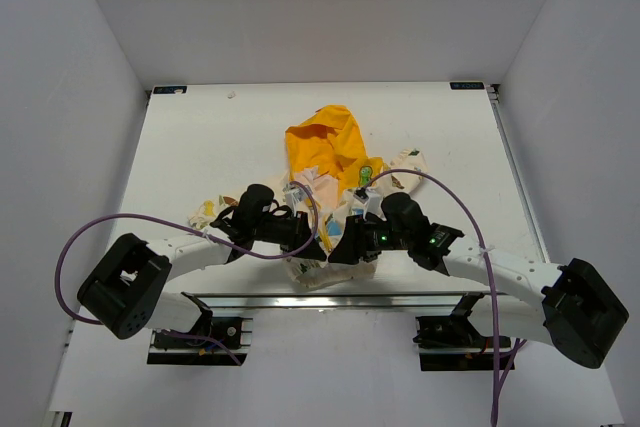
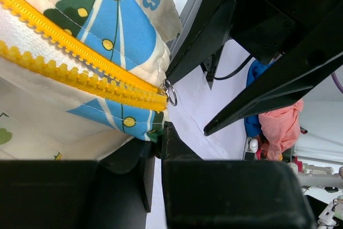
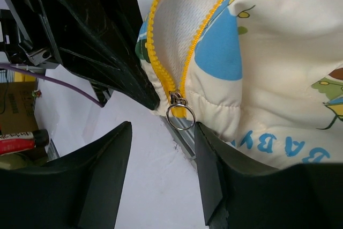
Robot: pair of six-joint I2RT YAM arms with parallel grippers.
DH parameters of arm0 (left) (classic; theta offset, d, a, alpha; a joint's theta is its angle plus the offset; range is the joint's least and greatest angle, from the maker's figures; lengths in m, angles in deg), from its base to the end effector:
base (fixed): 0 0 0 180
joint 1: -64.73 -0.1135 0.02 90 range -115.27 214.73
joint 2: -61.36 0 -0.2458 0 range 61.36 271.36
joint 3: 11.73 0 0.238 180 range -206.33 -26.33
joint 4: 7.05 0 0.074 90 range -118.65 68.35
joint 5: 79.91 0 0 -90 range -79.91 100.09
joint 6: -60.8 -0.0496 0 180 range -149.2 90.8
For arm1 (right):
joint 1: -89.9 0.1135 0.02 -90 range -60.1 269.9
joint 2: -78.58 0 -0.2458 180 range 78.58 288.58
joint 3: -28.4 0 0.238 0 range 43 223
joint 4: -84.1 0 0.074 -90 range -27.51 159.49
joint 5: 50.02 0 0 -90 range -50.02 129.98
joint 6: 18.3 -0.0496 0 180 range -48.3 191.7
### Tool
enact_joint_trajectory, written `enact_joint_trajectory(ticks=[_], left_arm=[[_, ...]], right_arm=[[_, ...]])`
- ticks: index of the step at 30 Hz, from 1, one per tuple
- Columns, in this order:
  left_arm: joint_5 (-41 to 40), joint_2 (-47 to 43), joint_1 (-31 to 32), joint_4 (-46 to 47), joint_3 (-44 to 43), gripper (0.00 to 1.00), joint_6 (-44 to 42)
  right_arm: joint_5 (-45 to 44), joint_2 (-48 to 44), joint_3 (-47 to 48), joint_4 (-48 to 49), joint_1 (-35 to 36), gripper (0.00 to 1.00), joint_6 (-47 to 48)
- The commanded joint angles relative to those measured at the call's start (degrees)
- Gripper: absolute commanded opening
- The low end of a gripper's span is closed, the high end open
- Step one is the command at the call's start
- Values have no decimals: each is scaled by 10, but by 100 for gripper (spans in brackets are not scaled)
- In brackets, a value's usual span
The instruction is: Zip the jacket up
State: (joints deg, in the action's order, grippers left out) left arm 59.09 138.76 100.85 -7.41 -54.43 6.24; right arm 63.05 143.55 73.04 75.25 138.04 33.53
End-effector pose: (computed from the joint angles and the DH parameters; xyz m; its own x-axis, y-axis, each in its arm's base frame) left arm 0.1793 -0.1772 0.1567 -0.8917 0.1797 -0.4155 0.4526 0.3314 -0.8278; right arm 0.1481 0.1944 0.1952 -0.8203 -0.0635 -0.5683 -0.5171 0.5068 0.6898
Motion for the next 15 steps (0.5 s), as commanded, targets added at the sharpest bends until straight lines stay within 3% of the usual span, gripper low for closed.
enact_joint_trajectory(ticks=[1,6,15], left_arm=[[23,-18,2,14,4,0,0],[24,-18,2,15,3,0,1],[27,-26,2,12,2,0,1]], right_arm=[[-18,0,17,37,5,55,-11],[-33,0,22,32,6,45,-18],[-72,18,39,0,10,46,-25]])
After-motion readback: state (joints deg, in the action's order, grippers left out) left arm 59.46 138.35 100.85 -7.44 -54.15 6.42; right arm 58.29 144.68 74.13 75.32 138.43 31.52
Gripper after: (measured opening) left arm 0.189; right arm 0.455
